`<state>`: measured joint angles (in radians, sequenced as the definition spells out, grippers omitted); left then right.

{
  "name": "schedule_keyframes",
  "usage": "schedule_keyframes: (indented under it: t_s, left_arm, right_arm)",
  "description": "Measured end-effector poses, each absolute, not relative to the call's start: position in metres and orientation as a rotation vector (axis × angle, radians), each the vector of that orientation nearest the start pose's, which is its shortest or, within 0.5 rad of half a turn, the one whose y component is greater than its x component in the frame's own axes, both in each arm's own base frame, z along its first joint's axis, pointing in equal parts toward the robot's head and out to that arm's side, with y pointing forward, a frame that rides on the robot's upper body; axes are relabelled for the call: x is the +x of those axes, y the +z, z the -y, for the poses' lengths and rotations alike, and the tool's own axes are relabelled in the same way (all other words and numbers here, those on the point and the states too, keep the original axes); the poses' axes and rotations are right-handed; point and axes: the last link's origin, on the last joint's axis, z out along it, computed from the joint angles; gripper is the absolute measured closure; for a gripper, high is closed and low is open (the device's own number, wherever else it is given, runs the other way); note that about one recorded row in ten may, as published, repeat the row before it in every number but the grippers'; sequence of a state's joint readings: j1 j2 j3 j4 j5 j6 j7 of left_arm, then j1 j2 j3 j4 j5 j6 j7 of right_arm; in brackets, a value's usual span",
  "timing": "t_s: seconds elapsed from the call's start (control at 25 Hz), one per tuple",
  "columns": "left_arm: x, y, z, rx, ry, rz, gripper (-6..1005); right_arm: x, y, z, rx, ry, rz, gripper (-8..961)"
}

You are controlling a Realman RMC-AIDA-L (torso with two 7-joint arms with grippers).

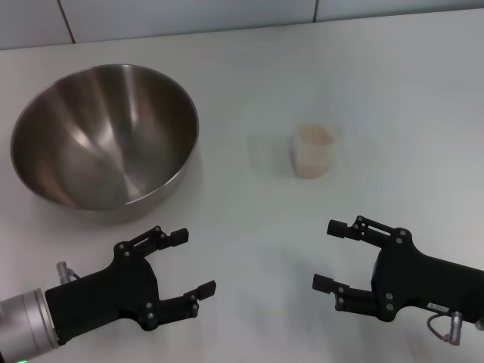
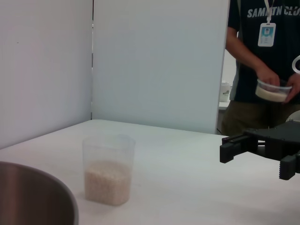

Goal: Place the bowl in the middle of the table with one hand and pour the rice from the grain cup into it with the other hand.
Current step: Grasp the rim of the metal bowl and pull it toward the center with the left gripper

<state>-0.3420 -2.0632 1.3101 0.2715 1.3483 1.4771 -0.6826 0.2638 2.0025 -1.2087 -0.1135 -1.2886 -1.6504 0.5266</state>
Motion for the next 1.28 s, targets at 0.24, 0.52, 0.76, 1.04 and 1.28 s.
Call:
schedule_keyframes:
  t_s: [0.24, 0.52, 0.76, 1.04, 1.28]
  left_arm:
    - [-0.293, -0.077, -0.235, -2.717, -0.851, 0.288, 142]
    - [-0.275, -0.047, -0.229, -2.653, -1.076, 0.137, 145]
    - [-0.270, 0.016, -0.271, -2.461, -1.087, 0.355, 147]
    - [-0.273, 0.071, -0.333, -2.201, -0.786, 0.705, 149]
    - [-0.279, 0.070, -0.367, -2.190, -0.434, 0.952, 149]
  right_arm:
    - [0.322, -0.045, -0.198, -2.534, 0.957, -0.331, 175]
    - [0.320, -0.046, -0.199, -2.538, 0.961, -0.323, 181]
    - [0.320, -0.047, -0.199, -2.546, 0.961, -0.319, 186]
    - [0.320, -0.046, -0.199, -2.547, 0.960, -0.314, 191]
    - [0.318, -0.046, -0.200, -2.548, 0.968, -0.307, 196]
